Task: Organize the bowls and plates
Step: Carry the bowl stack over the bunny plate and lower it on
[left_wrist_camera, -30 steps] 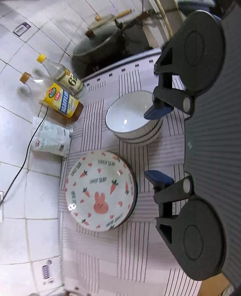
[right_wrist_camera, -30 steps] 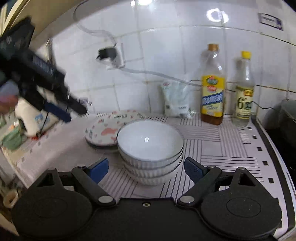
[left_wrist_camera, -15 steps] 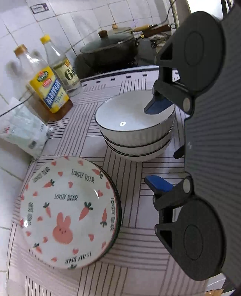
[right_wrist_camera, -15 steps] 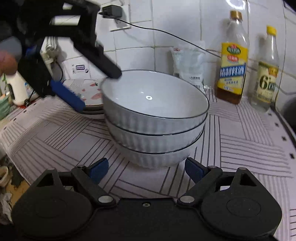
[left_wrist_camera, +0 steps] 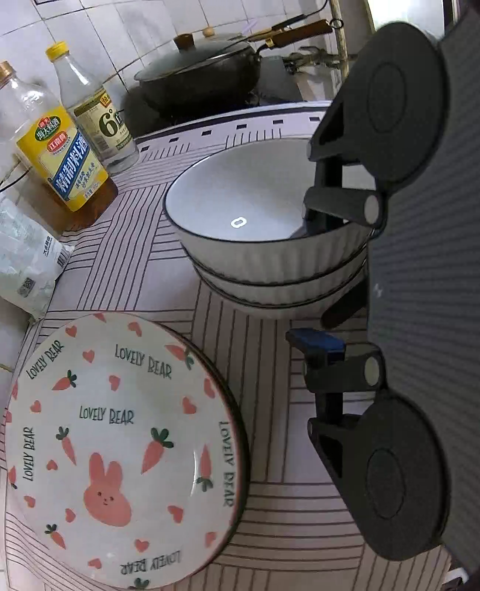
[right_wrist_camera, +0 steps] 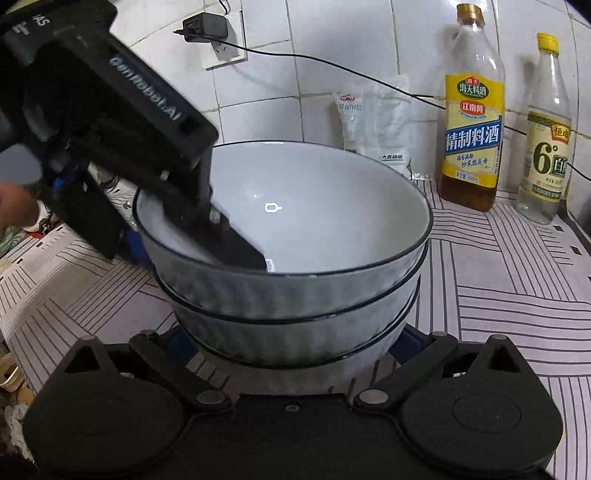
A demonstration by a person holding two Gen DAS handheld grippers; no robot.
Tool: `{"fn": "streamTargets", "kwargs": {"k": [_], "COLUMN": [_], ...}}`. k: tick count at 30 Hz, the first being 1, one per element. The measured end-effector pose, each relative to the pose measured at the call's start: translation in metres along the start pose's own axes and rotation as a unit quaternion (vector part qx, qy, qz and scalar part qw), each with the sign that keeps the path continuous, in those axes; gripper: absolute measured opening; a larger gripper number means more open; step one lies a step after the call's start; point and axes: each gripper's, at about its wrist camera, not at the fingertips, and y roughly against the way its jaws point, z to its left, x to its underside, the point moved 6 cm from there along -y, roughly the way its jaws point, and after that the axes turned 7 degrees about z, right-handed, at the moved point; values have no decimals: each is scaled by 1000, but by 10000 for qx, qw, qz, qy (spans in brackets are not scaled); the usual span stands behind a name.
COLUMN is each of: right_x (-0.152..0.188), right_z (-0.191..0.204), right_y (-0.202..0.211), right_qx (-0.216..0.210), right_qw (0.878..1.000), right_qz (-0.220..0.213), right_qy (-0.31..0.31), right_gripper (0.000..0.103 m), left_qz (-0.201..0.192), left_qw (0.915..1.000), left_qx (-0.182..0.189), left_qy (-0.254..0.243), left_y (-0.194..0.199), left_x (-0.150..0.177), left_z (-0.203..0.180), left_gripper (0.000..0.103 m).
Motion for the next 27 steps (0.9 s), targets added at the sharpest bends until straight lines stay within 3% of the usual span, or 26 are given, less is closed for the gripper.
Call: {"fn": "streamTargets", "kwargs": {"k": [3,10,17,27], "right_x": [0,0,2,-11], "right_z": [0,-2,2,29], "right_y": [-1,-1,5,36], "right_qx": [-34,-71,-219,-137], "right_qw": [10000,10000,9996,9997], "right_qz": [14,22,113,-180], "right_qy": [11,-10,-146,-33], "right_gripper": [102,102,102,102], "left_qz": [-129,-116,-5,-80], "left_qw": [9996,9999,9982,9969], "left_qx": [-74,51,-288,-268], "left_qy": [-232,52,-533,-734], "left_y": [-1,-2,4,44], "left_x": [0,-4,1,12], "left_z": [-5,0,-11,-15], "left_gripper": [42,40,39,39]}}
